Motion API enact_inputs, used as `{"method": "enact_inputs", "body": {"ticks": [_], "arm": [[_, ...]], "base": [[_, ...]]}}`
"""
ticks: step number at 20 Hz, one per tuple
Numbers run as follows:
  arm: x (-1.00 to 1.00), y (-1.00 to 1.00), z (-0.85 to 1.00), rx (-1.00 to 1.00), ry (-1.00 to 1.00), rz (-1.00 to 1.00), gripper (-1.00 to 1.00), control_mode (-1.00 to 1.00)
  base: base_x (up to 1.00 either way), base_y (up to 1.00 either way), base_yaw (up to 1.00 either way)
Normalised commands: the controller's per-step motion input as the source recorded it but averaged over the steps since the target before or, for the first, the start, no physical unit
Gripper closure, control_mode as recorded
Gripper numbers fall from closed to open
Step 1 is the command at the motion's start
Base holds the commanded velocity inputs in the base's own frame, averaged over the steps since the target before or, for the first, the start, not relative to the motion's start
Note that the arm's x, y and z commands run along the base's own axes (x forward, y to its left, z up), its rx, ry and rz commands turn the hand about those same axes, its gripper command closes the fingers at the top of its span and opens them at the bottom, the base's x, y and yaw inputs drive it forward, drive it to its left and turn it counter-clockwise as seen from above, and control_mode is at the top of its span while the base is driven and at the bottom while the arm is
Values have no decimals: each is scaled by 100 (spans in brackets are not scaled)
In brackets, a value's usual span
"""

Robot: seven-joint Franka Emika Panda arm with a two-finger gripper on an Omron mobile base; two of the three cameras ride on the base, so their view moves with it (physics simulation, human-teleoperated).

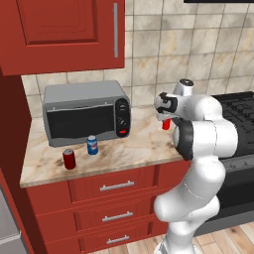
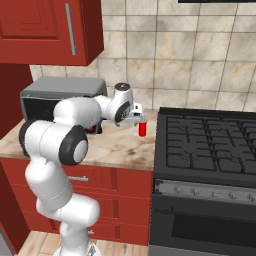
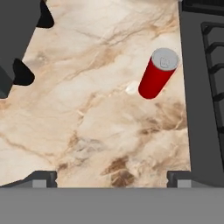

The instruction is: Four empty soda cans are scattered around the kitchen. Gather all the cans and cluster them next to the stove for recycling.

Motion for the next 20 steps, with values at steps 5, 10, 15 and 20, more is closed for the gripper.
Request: {"method": "enact_inputs", "body": {"ticks": [5,10,15,20], "arm": [[-38,22,20,5,8,5,-100,-100],[-41,30,8,1,6,8,-100,-100],[-47,33,2,0,4,9,-100,-100],[-33,28,0,0,5,12,-100,-100]], "base": [[0,0,0],[0,0,0],[0,0,0],[0,0,0]]}}
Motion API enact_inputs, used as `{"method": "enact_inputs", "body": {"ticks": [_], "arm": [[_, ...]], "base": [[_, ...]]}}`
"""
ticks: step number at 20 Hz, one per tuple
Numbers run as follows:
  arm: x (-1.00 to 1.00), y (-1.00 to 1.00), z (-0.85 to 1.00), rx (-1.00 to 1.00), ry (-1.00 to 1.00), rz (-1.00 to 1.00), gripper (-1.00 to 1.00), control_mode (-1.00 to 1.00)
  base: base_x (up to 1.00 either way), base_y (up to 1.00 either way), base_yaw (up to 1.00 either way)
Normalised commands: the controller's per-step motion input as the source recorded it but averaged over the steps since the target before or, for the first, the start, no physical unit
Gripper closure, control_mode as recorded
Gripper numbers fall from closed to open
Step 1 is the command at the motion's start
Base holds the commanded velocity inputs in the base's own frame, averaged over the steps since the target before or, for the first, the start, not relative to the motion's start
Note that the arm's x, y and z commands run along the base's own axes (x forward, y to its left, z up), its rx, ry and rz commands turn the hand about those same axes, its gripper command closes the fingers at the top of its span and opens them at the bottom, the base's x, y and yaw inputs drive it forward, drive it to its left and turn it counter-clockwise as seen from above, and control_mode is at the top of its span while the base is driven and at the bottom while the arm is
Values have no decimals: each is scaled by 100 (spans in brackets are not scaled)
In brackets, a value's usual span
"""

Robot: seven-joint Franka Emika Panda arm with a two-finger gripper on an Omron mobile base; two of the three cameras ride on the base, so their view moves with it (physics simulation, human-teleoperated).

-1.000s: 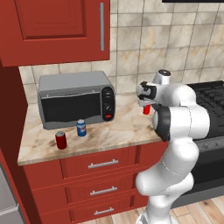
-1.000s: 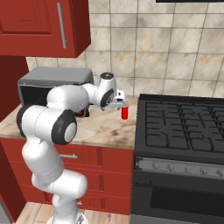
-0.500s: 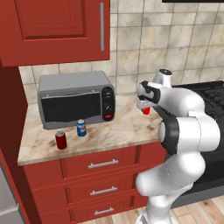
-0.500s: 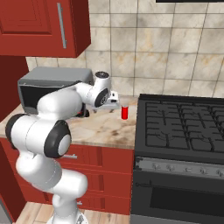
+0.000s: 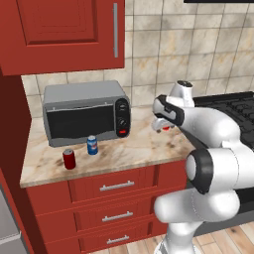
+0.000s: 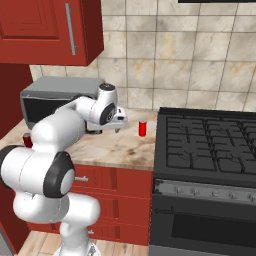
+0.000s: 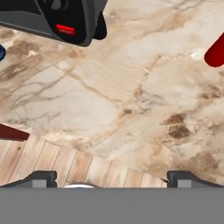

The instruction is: Four empty soda cans are scattered around the kitchen. Gather all the cans and cluster them next to the stove for recycling.

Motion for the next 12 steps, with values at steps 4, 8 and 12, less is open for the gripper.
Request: {"method": "enact_inputs", "body": {"ticks": [4,8,12], "arm": [[-24,27,0,0,9,14,-100,-100],[-29,33,0,0,10,14,-100,-100],[-32,32,-1,0,7,10,-100,-100]], "base": [[0,0,0],[0,0,0],[0,0,0]]}}
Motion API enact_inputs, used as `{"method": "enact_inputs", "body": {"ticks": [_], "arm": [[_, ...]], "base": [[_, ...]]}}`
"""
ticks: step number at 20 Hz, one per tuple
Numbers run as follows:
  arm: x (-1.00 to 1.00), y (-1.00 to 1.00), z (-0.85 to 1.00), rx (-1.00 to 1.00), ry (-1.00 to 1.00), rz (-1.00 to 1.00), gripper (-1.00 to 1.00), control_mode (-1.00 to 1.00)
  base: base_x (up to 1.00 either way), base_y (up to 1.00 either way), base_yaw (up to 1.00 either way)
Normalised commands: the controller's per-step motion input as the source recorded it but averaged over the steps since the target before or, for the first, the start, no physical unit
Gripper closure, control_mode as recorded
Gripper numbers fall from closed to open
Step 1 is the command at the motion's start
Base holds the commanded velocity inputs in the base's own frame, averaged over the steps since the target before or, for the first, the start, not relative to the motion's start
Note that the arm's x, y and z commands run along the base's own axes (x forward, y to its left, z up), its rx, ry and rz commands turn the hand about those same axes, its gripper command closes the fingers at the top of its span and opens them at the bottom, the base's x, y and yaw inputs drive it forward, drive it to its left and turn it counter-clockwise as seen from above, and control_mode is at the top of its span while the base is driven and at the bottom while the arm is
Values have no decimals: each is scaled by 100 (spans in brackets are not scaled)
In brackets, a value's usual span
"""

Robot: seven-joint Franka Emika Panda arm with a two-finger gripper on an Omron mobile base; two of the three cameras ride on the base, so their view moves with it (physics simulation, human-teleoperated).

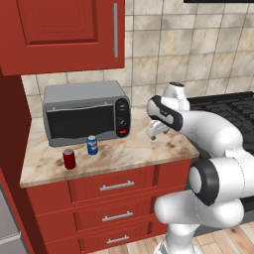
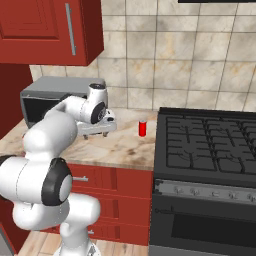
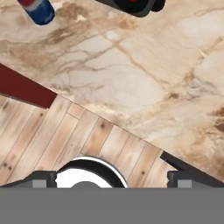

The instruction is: Four empty soda cans are scattered around the kitchen. Gather all the cans and cluster them next to the stove for recycling.

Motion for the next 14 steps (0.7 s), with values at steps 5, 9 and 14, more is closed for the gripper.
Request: {"method": "enact_inputs", "body": {"ticks": [5,9,14], "arm": [[-31,35,-2,0,2,8,-100,-100],[-29,38,-2,0,0,8,-100,-100],[-21,39,0,0,3,9,-100,-100]], "base": [[0,0,0],[0,0,0],[0,0,0]]}}
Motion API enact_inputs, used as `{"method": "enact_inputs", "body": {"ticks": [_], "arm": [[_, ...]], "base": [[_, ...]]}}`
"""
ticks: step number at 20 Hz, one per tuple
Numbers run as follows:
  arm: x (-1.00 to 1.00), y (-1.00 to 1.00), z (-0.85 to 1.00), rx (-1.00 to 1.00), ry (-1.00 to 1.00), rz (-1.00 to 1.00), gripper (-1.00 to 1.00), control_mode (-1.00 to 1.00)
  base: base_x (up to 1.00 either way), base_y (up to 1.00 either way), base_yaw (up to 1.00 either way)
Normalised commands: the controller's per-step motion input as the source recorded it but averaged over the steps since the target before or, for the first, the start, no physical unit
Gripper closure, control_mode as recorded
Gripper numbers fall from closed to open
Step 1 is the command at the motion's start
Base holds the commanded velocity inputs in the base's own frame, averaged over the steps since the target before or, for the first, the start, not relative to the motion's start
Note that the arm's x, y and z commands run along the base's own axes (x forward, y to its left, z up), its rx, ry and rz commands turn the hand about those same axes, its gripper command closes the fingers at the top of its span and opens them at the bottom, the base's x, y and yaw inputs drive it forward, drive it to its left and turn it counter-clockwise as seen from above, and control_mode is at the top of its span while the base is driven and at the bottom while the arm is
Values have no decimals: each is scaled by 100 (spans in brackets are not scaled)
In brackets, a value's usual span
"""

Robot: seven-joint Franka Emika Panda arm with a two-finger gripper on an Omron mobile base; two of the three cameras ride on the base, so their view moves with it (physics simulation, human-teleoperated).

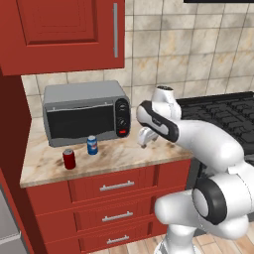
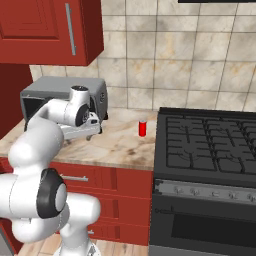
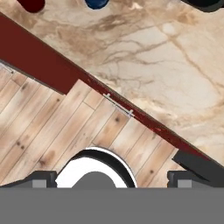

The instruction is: Four empty soda cans are scattered around the kitchen. Gather all the cans and cluster them next to the stove for recycling.

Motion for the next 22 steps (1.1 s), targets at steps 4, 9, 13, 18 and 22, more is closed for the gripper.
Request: {"method": "enact_inputs", "body": {"ticks": [4,9,13,18,22], "arm": [[-24,42,0,0,6,11,-100,-100],[-18,40,0,0,5,10,-100,-100],[-13,35,0,0,4,9,-100,-100],[-4,35,1,0,4,6,-100,-100],[-3,33,4,0,0,3,-100,-100]], "base": [[0,0,0],[0,0,0],[0,0,0],[0,0,0],[0,0,0]]}}
